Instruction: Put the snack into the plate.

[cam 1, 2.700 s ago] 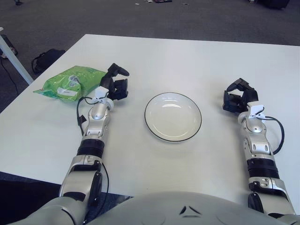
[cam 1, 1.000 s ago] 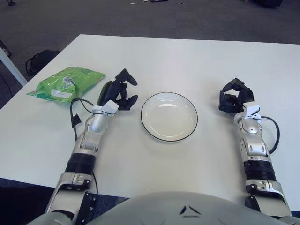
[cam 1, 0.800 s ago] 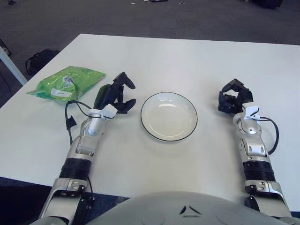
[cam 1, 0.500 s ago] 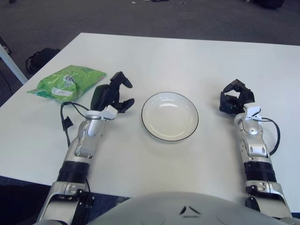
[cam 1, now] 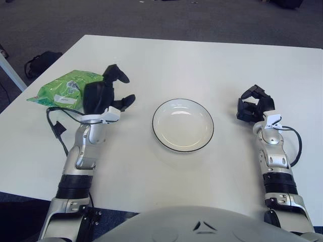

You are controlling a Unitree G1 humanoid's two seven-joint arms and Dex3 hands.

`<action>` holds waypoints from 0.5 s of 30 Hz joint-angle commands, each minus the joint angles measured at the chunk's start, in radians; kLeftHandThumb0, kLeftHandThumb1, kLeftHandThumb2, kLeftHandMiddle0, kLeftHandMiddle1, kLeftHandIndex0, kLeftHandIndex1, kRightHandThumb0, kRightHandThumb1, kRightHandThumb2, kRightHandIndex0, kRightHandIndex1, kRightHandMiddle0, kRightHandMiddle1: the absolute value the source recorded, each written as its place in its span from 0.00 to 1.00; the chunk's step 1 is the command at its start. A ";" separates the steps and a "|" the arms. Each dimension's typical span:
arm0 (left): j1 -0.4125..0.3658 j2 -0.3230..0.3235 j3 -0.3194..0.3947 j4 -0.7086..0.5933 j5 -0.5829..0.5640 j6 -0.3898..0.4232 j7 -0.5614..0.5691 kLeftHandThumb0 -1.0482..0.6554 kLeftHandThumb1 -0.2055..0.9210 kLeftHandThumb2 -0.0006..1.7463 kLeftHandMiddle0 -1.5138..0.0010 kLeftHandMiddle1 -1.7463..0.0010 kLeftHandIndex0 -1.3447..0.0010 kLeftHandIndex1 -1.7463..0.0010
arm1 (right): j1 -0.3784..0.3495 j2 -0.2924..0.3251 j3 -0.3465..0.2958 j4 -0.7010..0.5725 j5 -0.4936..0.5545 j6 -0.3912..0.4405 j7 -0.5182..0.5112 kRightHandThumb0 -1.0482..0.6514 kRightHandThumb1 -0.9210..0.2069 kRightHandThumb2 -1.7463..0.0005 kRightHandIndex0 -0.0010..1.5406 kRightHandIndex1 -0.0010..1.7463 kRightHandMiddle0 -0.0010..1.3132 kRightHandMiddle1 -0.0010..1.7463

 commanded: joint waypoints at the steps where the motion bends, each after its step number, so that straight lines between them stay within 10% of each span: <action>1: -0.023 0.011 0.000 -0.005 0.057 0.035 0.049 0.36 0.58 0.66 0.16 0.00 0.62 0.00 | 0.087 0.042 0.010 0.100 -0.002 0.019 0.004 0.34 0.53 0.25 0.87 1.00 0.46 1.00; 15: -0.116 0.055 -0.015 0.072 0.262 0.219 0.209 0.36 0.57 0.67 0.19 0.00 0.62 0.00 | 0.069 0.027 0.012 0.158 -0.005 -0.023 0.013 0.33 0.53 0.25 0.89 1.00 0.47 1.00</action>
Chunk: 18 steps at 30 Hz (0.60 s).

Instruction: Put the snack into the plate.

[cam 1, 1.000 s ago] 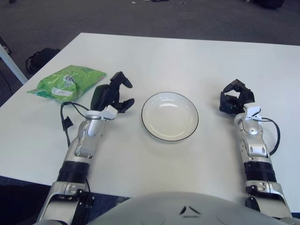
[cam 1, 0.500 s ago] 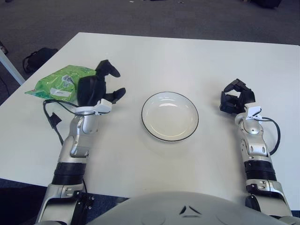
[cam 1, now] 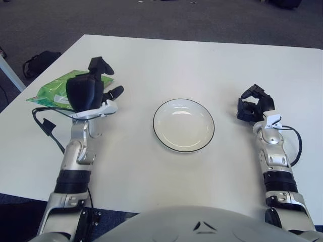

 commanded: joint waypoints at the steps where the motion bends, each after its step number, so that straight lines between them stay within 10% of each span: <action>1: -0.045 0.033 -0.011 0.033 0.041 0.034 0.038 0.36 0.57 0.67 0.19 0.00 0.62 0.00 | 0.086 0.042 0.010 0.102 -0.005 0.023 0.001 0.33 0.53 0.25 0.89 1.00 0.47 1.00; 16: -0.138 0.135 -0.058 0.183 0.060 0.135 0.026 0.36 0.59 0.65 0.41 0.00 0.63 0.00 | 0.084 0.039 0.014 0.103 -0.014 0.029 -0.009 0.33 0.54 0.24 0.89 1.00 0.47 1.00; 18: -0.159 0.149 -0.063 0.224 0.045 0.136 0.015 0.48 0.51 0.71 0.50 0.00 0.62 0.04 | 0.083 0.037 0.014 0.105 -0.013 0.030 -0.009 0.33 0.54 0.24 0.89 1.00 0.47 1.00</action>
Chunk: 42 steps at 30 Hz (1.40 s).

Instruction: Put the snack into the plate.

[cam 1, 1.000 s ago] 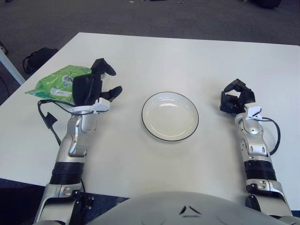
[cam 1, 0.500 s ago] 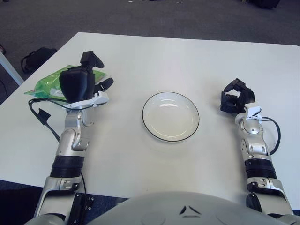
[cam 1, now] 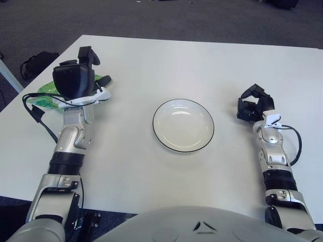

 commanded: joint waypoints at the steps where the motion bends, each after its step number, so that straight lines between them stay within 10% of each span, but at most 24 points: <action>1: -0.064 0.042 -0.015 0.099 -0.023 0.005 -0.034 0.51 0.55 0.66 0.55 0.02 0.64 0.04 | 0.094 0.039 0.012 0.087 -0.010 0.037 0.001 0.33 0.54 0.24 0.89 1.00 0.47 1.00; 5: -0.182 0.107 -0.055 0.376 -0.040 -0.029 -0.046 0.28 0.91 0.39 0.84 0.39 0.87 0.16 | 0.093 0.038 0.012 0.089 -0.008 0.042 0.001 0.33 0.54 0.24 0.88 1.00 0.47 1.00; 14: -0.241 0.138 -0.140 0.526 -0.004 0.068 -0.062 0.07 1.00 0.47 0.96 0.73 1.00 0.43 | 0.093 0.036 0.011 0.086 -0.009 0.049 -0.001 0.33 0.55 0.24 0.88 1.00 0.48 1.00; 42: -0.417 0.090 -0.272 0.993 -0.166 0.186 -0.045 0.00 1.00 0.55 1.00 0.92 1.00 0.71 | 0.092 0.024 0.008 0.103 -0.004 0.029 0.012 0.33 0.54 0.24 0.88 1.00 0.47 1.00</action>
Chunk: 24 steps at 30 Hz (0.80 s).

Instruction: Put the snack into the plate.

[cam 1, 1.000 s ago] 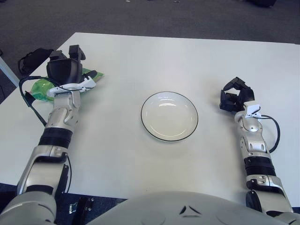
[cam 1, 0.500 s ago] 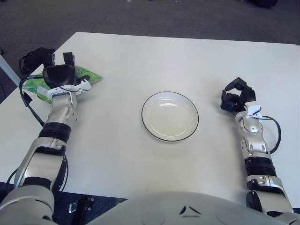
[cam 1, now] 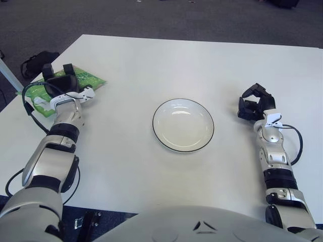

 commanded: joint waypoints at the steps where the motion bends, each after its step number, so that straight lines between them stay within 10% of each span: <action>1: -0.024 -0.007 -0.019 0.050 -0.024 0.009 0.003 0.00 1.00 0.55 1.00 0.93 1.00 0.72 | 0.101 0.033 0.008 0.090 -0.004 0.033 0.010 0.33 0.54 0.24 0.88 1.00 0.47 1.00; 23: -0.021 -0.014 -0.054 0.058 -0.114 -0.026 0.105 0.00 1.00 0.57 0.88 0.90 1.00 0.60 | 0.102 0.030 0.008 0.085 -0.009 0.038 0.010 0.33 0.54 0.24 0.89 1.00 0.47 1.00; 24: -0.022 -0.015 -0.053 0.056 -0.117 -0.028 0.110 0.00 1.00 0.56 0.89 0.73 1.00 0.56 | 0.103 0.030 0.008 0.084 -0.009 0.039 0.010 0.33 0.54 0.24 0.89 1.00 0.47 1.00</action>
